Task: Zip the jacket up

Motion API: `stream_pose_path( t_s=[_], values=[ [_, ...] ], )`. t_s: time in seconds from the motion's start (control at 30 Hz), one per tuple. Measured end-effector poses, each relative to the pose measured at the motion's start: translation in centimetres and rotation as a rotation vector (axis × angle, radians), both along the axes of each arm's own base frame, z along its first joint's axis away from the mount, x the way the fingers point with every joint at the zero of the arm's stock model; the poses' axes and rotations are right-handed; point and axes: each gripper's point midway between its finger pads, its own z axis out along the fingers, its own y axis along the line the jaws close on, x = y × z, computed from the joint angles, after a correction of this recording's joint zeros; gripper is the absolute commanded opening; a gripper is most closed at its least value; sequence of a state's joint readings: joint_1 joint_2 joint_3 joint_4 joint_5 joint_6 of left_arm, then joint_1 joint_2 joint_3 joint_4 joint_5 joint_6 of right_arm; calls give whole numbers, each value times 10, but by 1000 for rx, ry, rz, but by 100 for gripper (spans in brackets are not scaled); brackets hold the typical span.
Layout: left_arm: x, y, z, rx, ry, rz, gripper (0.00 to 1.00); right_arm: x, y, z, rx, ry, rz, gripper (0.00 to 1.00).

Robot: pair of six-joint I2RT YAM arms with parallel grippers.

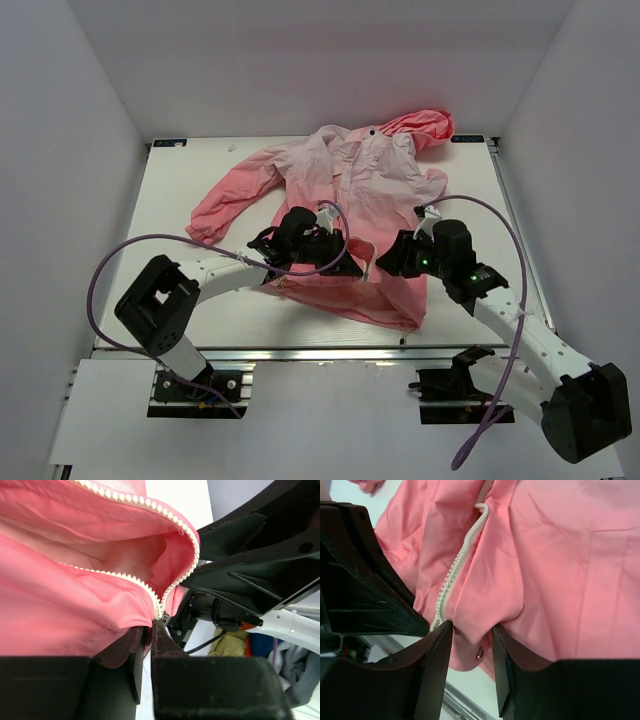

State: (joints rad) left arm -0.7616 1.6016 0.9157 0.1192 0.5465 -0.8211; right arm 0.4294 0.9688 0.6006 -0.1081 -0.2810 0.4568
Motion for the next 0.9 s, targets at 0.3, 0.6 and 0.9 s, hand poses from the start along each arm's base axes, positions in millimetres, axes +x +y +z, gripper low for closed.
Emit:
stream_pose_path(
  t_s=[0.3,0.6,0.9],
  values=[
    [-5,3,-5,23,64,10,0,-19,9,54,-183,-180,53,47],
    [-6,3,0,52,101,15,0,-80,48,44,-553,-259,173,45],
    [-8,4,-1,58,128,24,0,-77,25,20,-776,-292,71,46]
  ],
)
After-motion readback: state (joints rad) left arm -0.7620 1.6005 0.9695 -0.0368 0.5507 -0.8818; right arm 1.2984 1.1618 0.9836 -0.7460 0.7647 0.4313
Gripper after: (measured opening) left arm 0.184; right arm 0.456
